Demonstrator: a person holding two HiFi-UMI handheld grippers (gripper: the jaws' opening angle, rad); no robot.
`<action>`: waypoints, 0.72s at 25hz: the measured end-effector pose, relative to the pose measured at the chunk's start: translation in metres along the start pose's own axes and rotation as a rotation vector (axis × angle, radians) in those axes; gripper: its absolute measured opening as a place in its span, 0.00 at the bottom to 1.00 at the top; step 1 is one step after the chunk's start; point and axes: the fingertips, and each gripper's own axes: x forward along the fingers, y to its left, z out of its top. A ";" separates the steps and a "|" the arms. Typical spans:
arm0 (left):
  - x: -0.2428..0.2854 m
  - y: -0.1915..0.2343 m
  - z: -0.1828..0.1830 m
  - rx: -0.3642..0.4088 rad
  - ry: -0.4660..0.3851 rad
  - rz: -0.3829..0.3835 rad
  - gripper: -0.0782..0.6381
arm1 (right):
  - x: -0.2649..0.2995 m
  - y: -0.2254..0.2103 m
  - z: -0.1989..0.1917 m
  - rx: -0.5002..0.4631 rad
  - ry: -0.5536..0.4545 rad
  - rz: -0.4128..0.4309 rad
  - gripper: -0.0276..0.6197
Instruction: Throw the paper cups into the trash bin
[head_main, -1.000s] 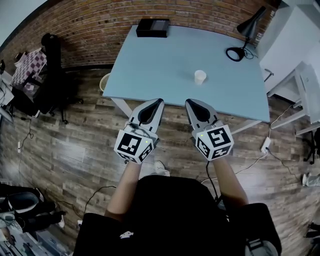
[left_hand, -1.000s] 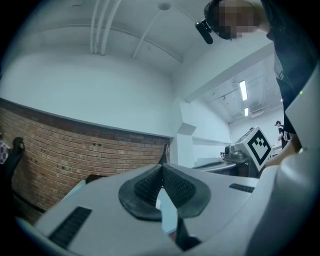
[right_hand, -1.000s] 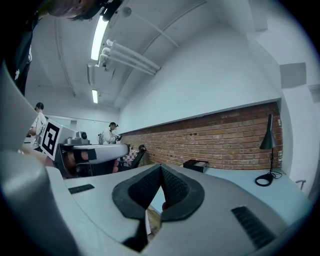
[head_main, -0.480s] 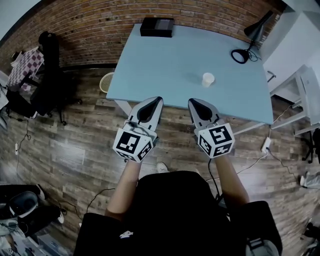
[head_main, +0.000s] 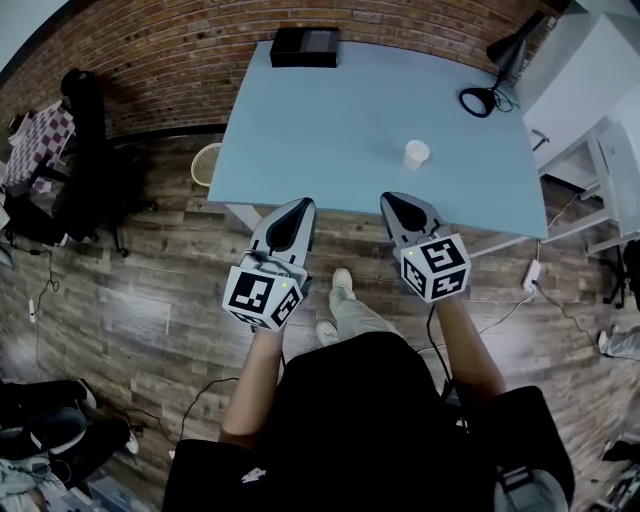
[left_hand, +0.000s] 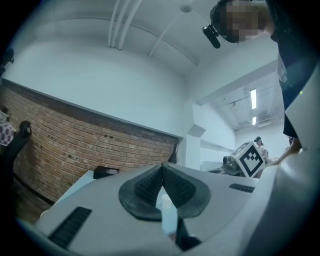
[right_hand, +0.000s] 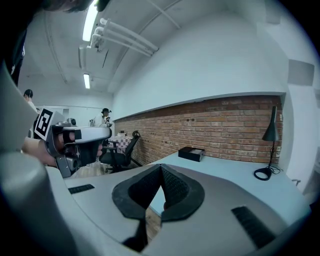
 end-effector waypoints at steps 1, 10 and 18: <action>0.001 0.002 -0.002 0.000 0.006 0.003 0.12 | 0.004 -0.004 0.000 -0.003 0.001 -0.005 0.05; 0.023 0.028 -0.007 0.005 0.036 0.021 0.12 | 0.038 -0.059 0.002 0.018 0.010 -0.060 0.05; 0.054 0.054 -0.019 -0.005 0.083 0.000 0.12 | 0.073 -0.102 -0.016 0.026 0.080 -0.105 0.05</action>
